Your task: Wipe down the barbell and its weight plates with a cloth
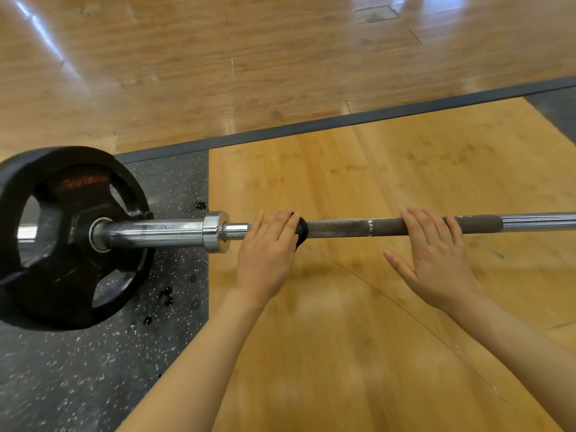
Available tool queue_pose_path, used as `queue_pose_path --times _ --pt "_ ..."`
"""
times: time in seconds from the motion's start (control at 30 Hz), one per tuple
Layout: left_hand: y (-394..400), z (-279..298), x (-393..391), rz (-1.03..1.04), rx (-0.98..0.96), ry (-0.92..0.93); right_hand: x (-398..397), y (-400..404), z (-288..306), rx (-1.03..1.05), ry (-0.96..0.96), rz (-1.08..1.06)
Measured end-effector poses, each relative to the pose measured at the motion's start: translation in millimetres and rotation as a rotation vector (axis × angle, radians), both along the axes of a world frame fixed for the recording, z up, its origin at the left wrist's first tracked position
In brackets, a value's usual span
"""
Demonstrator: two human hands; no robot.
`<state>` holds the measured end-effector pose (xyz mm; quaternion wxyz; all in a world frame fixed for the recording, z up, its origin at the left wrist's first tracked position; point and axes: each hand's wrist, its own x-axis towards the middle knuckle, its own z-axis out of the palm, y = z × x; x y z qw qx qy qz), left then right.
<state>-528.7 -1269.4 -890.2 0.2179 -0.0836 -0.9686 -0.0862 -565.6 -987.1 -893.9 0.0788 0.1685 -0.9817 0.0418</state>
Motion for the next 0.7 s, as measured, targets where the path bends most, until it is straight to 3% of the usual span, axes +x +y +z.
queue_pose_path --times 0.5,0.7 --pt "-11 2 64 -0.029 -0.077 0.051 57 11 -2 0.029 0.013 -0.020" --pt "-31 6 93 0.135 -0.231 -0.010 83 18 -8 0.020 0.029 -0.028"
